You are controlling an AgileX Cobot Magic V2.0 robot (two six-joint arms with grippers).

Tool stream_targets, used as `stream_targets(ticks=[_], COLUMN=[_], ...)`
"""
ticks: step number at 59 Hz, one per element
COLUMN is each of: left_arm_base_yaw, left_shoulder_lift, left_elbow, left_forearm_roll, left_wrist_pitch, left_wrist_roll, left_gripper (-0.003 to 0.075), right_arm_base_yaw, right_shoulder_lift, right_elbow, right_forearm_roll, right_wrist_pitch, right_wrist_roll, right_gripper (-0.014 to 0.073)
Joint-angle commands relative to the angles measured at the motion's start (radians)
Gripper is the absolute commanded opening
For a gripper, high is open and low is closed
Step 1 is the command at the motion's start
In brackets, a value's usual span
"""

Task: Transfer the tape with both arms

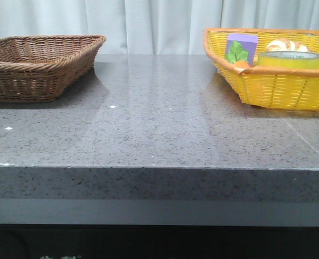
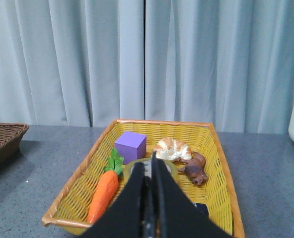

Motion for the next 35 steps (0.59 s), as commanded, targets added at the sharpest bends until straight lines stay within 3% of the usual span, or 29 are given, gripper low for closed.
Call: stream_targets(ticks=[1, 9, 35], left_arm_base_yaw=[0.0, 0.0, 0.0], left_shoulder_lift=[0.105, 0.228, 0.473], left_elbow=[-0.106, -0.189, -0.191], left_forearm_roll=[0.006, 0.008, -0.002], left_wrist_pitch=[0.03, 0.12, 0.105], left_wrist_roll=[0.0, 0.002, 0.002], left_gripper=[-0.002, -0.002, -0.002], right_arm_base_yaw=[-0.002, -0.002, -0.002], right_shoulder_lift=[0.094, 0.219, 0.469], right_elbow=[-0.102, -0.191, -0.172], right_forearm_roll=[-0.01, -0.01, -0.01], right_wrist_pitch=[0.013, 0.104, 0.129], right_wrist_roll=[-0.004, -0.004, -0.004], right_gripper=[-0.0116, -0.0116, -0.0116])
